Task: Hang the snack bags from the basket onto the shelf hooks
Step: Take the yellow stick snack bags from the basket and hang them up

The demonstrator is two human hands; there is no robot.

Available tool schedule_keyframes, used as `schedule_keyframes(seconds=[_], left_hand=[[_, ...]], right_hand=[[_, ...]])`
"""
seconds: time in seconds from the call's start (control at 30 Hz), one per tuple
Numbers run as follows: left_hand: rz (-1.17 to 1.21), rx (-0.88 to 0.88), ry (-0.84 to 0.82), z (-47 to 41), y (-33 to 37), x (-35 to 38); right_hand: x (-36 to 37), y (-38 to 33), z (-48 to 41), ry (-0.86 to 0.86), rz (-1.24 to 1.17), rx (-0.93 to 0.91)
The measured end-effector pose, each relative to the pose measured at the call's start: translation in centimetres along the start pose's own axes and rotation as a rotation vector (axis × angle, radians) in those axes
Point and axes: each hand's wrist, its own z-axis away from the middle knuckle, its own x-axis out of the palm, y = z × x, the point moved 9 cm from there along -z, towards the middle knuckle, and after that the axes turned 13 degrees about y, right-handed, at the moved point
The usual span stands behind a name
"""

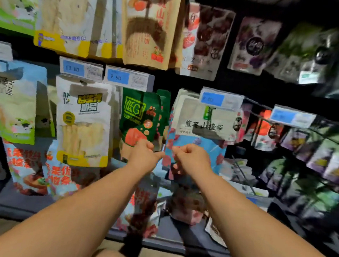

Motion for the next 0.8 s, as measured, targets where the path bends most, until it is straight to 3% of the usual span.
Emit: schedule_keyframes(seconds=[0.23,0.53,0.8], left_hand=[[-0.067,0.188,-0.398,10.9,7.5,14.0],[-0.008,0.334,-0.809,30.4,14.5,29.0],[0.023,0.427,-0.913,41.9,18.7,35.7]], right_hand=[[-16.3,5.8,0.3,0.188,0.187,-0.016],[-38.9,17.3,5.5,0.537,0.399,0.157],[-52.7,23.6,10.7,0.774,0.444,0.300]])
